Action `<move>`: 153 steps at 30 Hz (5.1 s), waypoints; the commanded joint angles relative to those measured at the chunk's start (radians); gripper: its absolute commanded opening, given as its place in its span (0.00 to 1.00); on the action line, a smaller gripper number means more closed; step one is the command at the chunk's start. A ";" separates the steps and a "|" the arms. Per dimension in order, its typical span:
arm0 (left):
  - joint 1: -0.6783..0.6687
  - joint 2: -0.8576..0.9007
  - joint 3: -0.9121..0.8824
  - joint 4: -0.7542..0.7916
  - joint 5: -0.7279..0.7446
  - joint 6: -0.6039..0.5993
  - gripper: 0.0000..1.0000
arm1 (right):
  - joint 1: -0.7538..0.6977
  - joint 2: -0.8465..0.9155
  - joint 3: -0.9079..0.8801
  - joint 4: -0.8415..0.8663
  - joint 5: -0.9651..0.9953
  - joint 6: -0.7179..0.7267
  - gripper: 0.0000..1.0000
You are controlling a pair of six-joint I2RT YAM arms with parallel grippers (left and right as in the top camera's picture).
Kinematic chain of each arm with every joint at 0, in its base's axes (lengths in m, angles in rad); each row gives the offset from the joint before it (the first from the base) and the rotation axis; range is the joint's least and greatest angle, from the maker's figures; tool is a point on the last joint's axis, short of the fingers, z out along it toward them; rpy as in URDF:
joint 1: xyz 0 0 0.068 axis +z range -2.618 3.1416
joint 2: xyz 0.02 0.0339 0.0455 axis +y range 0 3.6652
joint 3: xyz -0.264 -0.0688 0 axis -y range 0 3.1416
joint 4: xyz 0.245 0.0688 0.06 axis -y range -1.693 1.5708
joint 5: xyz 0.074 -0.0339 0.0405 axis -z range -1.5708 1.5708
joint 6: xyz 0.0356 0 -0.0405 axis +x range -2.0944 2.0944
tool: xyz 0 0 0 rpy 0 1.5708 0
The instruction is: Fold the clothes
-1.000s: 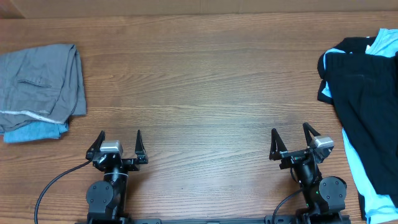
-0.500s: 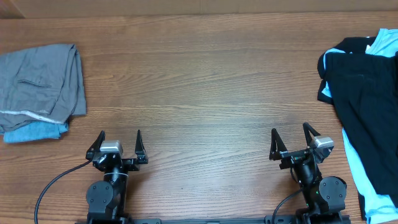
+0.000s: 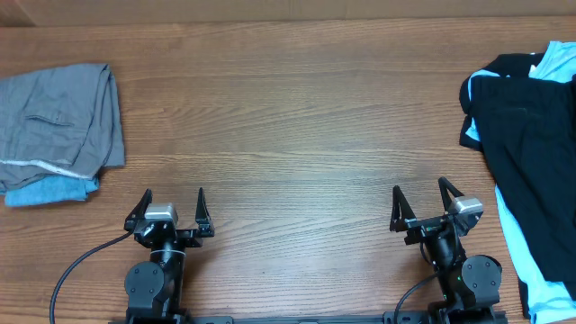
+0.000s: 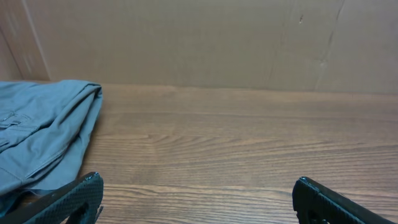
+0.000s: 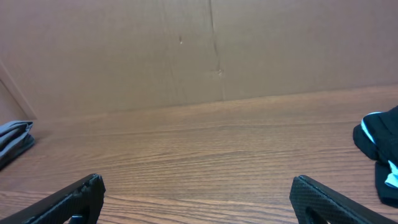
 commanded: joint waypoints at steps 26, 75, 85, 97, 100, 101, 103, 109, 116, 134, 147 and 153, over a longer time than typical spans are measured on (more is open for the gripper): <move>-0.008 -0.010 -0.009 0.004 0.008 0.026 1.00 | -0.004 -0.008 -0.010 0.005 0.010 -0.003 1.00; -0.008 -0.010 -0.009 0.004 0.008 0.026 1.00 | -0.004 0.002 0.198 -0.002 -0.072 0.101 1.00; -0.008 -0.010 -0.009 0.004 0.008 0.026 1.00 | -0.004 0.349 1.008 -0.591 0.069 0.023 1.00; -0.008 -0.010 -0.009 0.004 0.008 0.026 1.00 | -0.004 0.469 1.253 -0.846 0.116 0.077 1.00; -0.008 -0.010 -0.009 0.004 0.008 0.026 1.00 | -0.004 0.575 1.272 -0.862 0.167 0.111 0.87; -0.008 -0.010 -0.009 0.004 0.008 0.026 1.00 | -0.004 0.641 1.291 -0.879 0.188 0.127 0.86; -0.008 -0.010 -0.009 0.004 0.008 0.026 1.00 | -0.004 0.770 1.339 -0.923 0.237 0.141 0.86; -0.008 -0.010 -0.009 0.004 0.008 0.026 1.00 | -0.039 1.259 1.622 -1.075 0.357 0.129 0.87; -0.008 -0.010 -0.009 0.004 0.008 0.026 1.00 | -0.242 1.669 1.848 -1.056 0.357 0.062 0.81; -0.008 -0.010 -0.009 0.004 0.008 0.026 1.00 | -0.349 2.086 1.847 -0.785 0.350 -0.236 0.68; -0.008 -0.010 -0.009 0.004 0.008 0.026 1.00 | -0.459 2.256 1.845 -0.794 0.193 -0.231 0.59; -0.008 -0.010 -0.009 0.004 0.008 0.026 1.00 | -0.463 2.265 1.844 -0.771 0.110 -0.232 0.63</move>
